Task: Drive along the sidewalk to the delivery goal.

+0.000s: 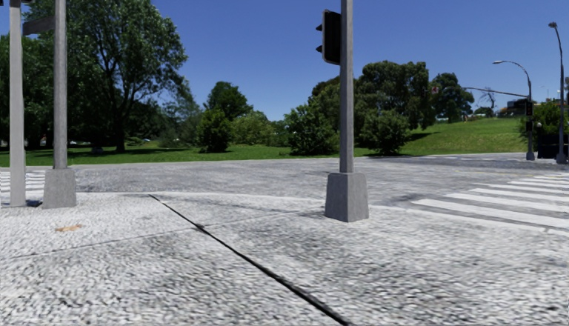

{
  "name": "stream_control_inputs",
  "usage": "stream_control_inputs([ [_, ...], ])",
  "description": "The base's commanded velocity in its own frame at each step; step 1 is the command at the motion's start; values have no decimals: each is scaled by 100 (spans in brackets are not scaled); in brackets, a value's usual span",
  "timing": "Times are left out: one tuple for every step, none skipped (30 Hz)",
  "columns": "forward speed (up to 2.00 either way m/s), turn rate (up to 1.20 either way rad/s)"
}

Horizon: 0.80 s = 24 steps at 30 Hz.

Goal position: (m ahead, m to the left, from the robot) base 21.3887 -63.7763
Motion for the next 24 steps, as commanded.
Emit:
stream_control_inputs([
  [140,-59],
  [140,-59],
  [140,-59],
  [141,-59],
  [141,-59],
  [141,-59],
  [141,-59],
  [141,-59],
  [141,-59],
  [141,-59],
  [141,-59],
  [141,-59],
  [141,-59],
  [142,-59],
  [142,-59],
  [143,-59],
  [143,-59],
  [143,-59],
  [143,-59],
  [143,-59],
  [143,-59],
  [143,-59],
  [143,-59],
  [144,-59],
])
